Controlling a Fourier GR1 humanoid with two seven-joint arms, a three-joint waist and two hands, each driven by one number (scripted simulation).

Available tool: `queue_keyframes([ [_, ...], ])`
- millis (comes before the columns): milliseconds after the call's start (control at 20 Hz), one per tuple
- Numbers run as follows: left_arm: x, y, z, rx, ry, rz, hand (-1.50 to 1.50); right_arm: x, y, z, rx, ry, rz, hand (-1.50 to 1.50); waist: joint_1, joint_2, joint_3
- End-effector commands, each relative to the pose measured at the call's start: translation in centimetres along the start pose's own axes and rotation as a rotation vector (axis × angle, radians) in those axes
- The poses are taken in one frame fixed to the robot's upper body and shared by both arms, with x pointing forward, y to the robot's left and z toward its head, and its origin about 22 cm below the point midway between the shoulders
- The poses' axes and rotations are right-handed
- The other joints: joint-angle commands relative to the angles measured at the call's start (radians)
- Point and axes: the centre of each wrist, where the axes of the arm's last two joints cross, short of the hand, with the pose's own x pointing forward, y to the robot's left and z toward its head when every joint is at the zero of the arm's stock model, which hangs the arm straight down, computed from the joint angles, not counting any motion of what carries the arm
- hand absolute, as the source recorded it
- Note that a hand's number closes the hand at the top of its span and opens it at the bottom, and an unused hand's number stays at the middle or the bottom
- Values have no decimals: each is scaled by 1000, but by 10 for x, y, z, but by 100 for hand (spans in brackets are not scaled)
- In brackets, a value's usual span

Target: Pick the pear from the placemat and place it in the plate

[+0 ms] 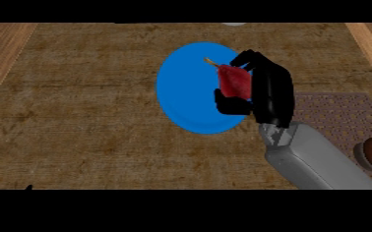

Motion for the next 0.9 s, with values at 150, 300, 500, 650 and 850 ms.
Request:
queue_keyframes([
  [150,99,-32,-57,-57,-452,142,0,7,32,-11,-4,165,-61,-150,-31,7,-9],
  [300,96,-33,-57,-46,-458,144,0,19,38,-15,-11,199,-116,-150,-25,1,-9],
  [500,94,-27,-57,-50,-446,146,0,26,29,-26,-107,193,-263,-150,-47,-2,-6],
  [650,90,-30,-53,-38,-430,156,0,24,28,-28,-180,210,-352,-150,-59,-4,-4],
  [850,84,-30,-51,-27,-419,175,0,28,17,-26,-230,235,-531,-150,-80,-11,-2],
])
